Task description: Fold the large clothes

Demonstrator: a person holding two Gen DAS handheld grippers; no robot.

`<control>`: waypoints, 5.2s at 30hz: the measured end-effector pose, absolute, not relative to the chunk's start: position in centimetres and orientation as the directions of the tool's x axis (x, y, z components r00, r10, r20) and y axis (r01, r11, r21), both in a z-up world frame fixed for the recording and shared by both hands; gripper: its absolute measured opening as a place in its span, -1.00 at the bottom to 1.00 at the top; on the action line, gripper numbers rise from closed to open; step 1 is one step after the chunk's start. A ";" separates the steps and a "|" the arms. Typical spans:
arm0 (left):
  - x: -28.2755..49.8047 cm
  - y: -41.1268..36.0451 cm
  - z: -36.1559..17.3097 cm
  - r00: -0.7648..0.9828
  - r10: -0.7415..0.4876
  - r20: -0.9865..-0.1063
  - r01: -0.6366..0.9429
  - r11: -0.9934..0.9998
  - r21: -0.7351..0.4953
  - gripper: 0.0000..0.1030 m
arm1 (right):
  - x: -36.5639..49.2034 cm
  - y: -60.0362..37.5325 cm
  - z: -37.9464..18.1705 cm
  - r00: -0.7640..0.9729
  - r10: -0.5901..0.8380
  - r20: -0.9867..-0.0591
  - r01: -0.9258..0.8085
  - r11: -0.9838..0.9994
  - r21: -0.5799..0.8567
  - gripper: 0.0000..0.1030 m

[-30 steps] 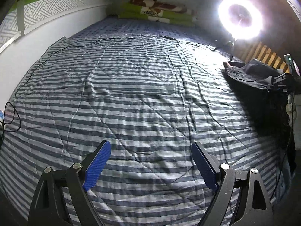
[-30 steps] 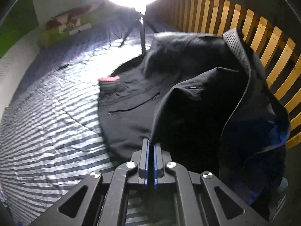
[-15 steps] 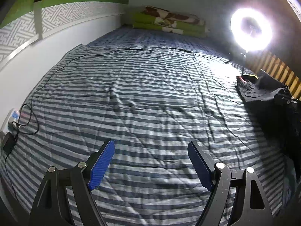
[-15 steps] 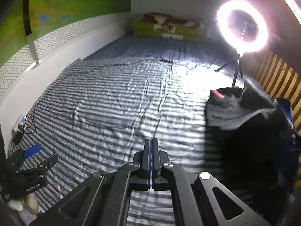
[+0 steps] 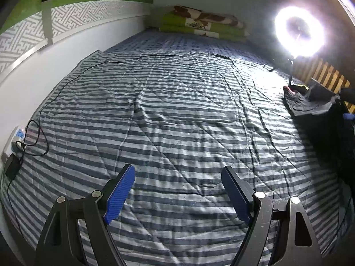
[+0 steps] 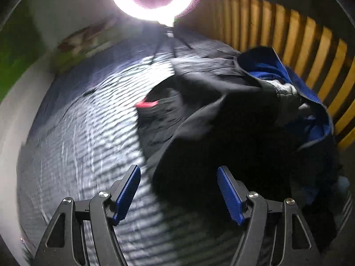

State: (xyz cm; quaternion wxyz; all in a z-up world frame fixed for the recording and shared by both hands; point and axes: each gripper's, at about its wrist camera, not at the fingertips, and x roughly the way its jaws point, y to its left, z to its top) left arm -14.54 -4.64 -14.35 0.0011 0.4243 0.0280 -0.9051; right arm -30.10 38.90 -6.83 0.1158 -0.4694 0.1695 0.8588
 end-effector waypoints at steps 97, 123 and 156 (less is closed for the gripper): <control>-8.2 -17.9 -10.8 -0.568 -0.052 -0.821 0.216 -0.973 -0.087 0.67 | -1.7 5.5 -11.5 0.089 -0.714 -0.694 0.696 -0.454 0.556 -0.94; -1.6 -11.8 -22.5 -0.392 0.182 -0.902 0.146 -0.955 -0.256 0.13 | -24.2 8.2 -13.5 -0.065 -0.597 -0.800 0.566 -0.682 0.463 0.25; 7.2 -20.0 -17.7 -0.394 -0.078 -0.916 0.299 -0.953 -0.047 -0.66 | -19.9 3.8 -20.2 -0.081 -0.345 -0.935 0.758 -0.631 0.167 -0.74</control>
